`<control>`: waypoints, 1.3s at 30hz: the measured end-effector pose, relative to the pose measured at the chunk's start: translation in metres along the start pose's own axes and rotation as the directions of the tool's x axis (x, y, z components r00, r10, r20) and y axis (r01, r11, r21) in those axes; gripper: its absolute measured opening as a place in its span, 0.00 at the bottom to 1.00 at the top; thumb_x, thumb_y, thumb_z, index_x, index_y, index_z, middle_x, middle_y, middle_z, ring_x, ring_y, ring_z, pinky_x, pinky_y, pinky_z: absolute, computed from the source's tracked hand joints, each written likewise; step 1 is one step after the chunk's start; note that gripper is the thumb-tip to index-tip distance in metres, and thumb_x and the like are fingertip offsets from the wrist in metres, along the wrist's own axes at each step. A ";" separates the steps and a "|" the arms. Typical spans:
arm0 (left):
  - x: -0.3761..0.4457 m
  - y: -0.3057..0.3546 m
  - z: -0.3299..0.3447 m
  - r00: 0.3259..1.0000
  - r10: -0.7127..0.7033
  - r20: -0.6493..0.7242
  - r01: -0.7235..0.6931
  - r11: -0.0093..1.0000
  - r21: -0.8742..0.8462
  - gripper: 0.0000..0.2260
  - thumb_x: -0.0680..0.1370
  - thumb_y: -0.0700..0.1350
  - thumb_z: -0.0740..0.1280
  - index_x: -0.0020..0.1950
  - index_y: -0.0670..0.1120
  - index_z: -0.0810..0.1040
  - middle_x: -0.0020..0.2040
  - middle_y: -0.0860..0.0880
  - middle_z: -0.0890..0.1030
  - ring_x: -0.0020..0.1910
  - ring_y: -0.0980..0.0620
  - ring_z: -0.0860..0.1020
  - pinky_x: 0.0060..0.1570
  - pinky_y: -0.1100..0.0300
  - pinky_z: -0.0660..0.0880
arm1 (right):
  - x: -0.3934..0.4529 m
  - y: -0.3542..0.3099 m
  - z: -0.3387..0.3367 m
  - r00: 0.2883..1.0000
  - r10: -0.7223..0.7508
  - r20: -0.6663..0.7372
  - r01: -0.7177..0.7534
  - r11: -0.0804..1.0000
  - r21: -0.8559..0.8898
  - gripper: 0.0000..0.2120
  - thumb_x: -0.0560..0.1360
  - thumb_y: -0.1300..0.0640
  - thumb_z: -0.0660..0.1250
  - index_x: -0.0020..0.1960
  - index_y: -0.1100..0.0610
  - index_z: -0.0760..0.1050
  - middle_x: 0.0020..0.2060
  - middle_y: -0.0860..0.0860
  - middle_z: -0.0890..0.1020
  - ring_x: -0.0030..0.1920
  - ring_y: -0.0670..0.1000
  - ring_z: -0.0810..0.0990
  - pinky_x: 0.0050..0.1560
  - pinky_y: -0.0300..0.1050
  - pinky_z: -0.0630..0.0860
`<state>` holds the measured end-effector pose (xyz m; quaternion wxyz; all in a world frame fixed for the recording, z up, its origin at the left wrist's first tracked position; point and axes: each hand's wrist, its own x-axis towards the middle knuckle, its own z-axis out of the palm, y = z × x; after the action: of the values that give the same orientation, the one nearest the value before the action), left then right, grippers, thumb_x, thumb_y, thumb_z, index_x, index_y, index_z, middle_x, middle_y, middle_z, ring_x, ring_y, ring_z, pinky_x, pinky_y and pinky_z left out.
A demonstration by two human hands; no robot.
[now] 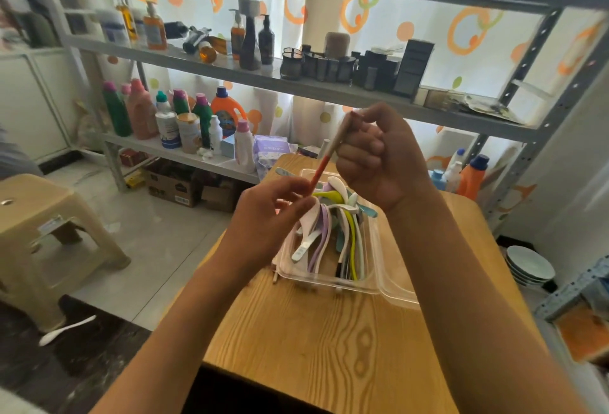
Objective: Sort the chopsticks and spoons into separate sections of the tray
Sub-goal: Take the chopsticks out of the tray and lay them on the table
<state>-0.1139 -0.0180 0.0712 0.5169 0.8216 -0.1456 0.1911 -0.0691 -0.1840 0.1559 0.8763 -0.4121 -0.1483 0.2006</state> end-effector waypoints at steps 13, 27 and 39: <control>-0.012 -0.064 -0.031 0.882 -0.407 -0.236 0.445 0.885 0.136 0.05 0.76 0.44 0.71 0.51 0.48 0.82 0.40 0.54 0.82 0.37 0.58 0.81 0.35 0.65 0.77 | 0.002 0.031 -0.034 0.903 -0.053 -0.426 -0.153 0.887 -0.436 0.10 0.79 0.56 0.61 0.43 0.60 0.74 0.25 0.51 0.67 0.26 0.47 0.65 0.28 0.38 0.64; 0.000 -0.119 0.005 0.843 -0.515 -0.156 0.534 0.766 0.357 0.10 0.74 0.49 0.73 0.52 0.46 0.82 0.42 0.51 0.81 0.41 0.54 0.79 0.44 0.54 0.79 | -0.009 0.023 -0.039 0.822 -0.154 -0.549 -0.291 0.715 -0.636 0.12 0.80 0.58 0.62 0.42 0.61 0.78 0.23 0.50 0.70 0.24 0.48 0.66 0.29 0.42 0.64; 0.003 -0.120 -0.003 0.862 -0.466 -0.199 0.504 0.829 0.243 0.08 0.80 0.50 0.64 0.48 0.49 0.80 0.36 0.55 0.80 0.35 0.58 0.79 0.34 0.62 0.76 | -0.024 0.018 -0.048 0.838 -0.249 -0.486 -0.338 0.462 -0.820 0.12 0.81 0.57 0.62 0.44 0.60 0.81 0.23 0.51 0.74 0.23 0.46 0.68 0.26 0.39 0.67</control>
<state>-0.0588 0.0352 -0.0216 0.4323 0.8832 0.1317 0.1259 -0.0739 -0.2172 0.1099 0.5301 -0.8471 0.0363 -0.0074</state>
